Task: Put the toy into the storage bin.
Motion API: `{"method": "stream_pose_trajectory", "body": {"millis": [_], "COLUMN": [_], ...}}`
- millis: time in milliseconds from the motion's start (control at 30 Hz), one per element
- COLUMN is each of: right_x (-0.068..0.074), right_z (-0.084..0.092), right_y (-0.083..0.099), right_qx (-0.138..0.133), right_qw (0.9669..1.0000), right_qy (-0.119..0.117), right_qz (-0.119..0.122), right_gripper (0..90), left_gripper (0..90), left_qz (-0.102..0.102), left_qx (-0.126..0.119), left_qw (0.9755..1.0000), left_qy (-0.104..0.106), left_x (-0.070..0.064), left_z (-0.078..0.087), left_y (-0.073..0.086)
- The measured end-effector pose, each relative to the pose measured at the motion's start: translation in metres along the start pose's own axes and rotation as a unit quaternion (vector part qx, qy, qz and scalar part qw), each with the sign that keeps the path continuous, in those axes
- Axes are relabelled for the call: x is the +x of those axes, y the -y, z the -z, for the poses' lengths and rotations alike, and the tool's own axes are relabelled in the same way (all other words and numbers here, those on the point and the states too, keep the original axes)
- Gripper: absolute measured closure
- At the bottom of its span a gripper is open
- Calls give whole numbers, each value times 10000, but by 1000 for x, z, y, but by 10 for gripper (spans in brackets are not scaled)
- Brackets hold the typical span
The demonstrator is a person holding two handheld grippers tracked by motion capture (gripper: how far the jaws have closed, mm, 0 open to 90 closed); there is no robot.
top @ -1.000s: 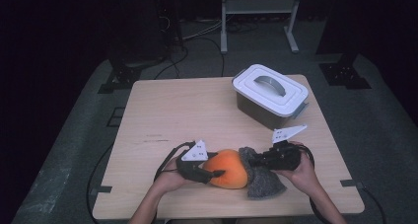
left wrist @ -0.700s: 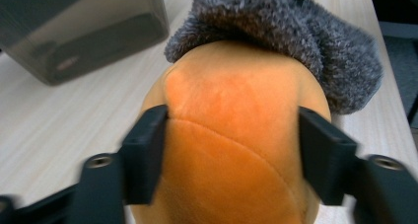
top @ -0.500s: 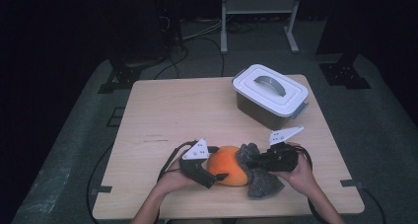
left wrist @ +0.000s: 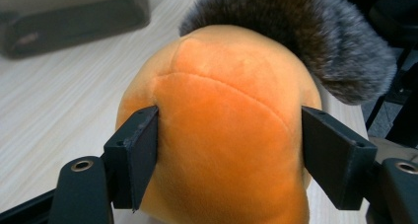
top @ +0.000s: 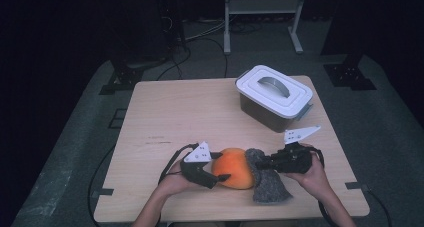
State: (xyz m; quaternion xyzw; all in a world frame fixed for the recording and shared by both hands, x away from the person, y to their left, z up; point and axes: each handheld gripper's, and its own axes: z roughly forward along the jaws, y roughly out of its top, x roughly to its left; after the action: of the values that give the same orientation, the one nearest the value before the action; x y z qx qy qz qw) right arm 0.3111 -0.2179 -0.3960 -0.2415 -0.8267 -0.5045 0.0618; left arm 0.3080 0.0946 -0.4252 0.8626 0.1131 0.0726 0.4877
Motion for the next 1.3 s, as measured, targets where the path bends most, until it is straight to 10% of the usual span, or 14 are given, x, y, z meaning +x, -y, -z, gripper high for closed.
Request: {"method": "stream_pose_trajectory", "body": {"millis": [133, 567, 800, 933, 1133, 1300], "right_x": [8, -22, -3, 2, -4, -11], "right_z": [-17, -16, -10, -22, -21, -16], "right_y": [-3, 23, 2, 1, 11, 15], "right_qx": [343, 756, 240, 456, 650, 836], "right_qw": [9990, 9960, 9992, 9982, 9977, 9963], "right_qy": [178, 439, 309, 308, 120, 184], "right_qz": [214, -194, 68, 239, 146, 77], "right_gripper": [771, 770, 764, 766, 767, 767], "left_gripper": [271, 307, 338, 293, 115, 212], "left_qz": [-85, 219, 32, -100, 280, 449], "left_qx": [36, 92, 18, 87, 5, 28], "left_qw": [9999, 9997, 10000, 9999, 9996, 9988], "left_qy": [-42, 107, 43, 83, 57, 176], "left_x": [-3, 13, 4, 0, 5, 6], "left_z": [0, 8, 6, 5, 5, 0], "left_y": [-2, 16, 4, 0, -2, 2]}}
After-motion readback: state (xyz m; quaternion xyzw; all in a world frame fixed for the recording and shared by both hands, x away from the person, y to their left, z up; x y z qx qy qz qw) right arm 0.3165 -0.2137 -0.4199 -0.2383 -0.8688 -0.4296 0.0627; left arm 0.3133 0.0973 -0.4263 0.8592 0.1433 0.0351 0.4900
